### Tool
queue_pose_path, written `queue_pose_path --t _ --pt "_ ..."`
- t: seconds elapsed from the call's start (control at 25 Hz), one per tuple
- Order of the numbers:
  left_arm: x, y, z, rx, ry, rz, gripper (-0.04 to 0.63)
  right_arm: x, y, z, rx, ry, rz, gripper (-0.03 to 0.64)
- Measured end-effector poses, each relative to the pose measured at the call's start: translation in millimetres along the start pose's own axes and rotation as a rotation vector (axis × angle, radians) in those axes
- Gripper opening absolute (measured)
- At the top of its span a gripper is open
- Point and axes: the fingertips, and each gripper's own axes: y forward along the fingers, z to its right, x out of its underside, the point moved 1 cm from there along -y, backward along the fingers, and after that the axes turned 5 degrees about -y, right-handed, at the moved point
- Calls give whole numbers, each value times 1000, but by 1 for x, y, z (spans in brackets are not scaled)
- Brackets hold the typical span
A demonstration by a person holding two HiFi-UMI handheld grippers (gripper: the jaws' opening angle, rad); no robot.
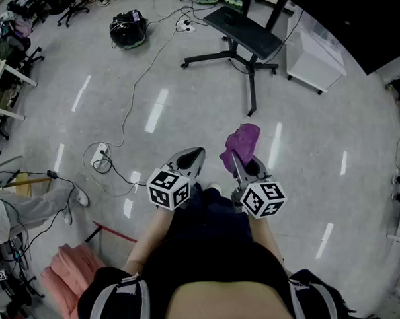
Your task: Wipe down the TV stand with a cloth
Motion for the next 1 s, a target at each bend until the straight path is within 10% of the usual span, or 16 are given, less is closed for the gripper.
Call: queue_pose_path --t 1.0 --pt "13 48 41 -5 17 -9 7 -16 -18 67 9 -16 6 89"
